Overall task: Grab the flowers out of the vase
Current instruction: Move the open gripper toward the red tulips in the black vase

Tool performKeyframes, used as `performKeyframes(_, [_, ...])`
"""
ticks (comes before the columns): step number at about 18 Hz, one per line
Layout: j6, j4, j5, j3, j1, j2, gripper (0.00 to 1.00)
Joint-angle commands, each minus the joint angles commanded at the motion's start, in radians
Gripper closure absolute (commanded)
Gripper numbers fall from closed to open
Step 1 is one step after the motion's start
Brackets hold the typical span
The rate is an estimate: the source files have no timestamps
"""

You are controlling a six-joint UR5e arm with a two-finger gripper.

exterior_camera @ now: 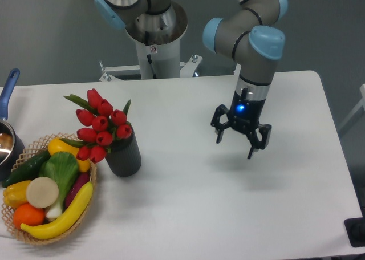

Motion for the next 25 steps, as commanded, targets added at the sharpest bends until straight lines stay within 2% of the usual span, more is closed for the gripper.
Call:
performKeyframes(3, [-0.005, -0.005, -0.146, 0.011, 0.006, 0.0, 0.0])
performKeyframes(6, [-0.005, -0.009, -0.258, -0.024, 0.002, 0.0, 0.0])
performKeyframes(9, [-0.002, -0.009, -0.308, -0.072, -0.008, 0.002, 0.0])
performKeyframes(11, [-0.003, -0.011, -0.478, -0.104, -0.008, 0.005, 0.0])
performKeyframes(12, [-0.003, -0.011, -0.526, -0.116, -0.009, 0.011, 0.0])
performKeyframes(18, [-0.002, -0.014, -0.545, -0.216, -0.017, 0.09, 0.0])
performKeyframes(21, [0.002, -0.012, -0.548, -0.25, -0.072, 0.12, 0.0])
performKeyframes(23, [0.003, -0.012, -0.566, -0.255, -0.118, 0.12, 0.0])
performKeyframes(25, [0.005, -0.012, -0.585, -0.267, -0.132, 0.132, 0.0])
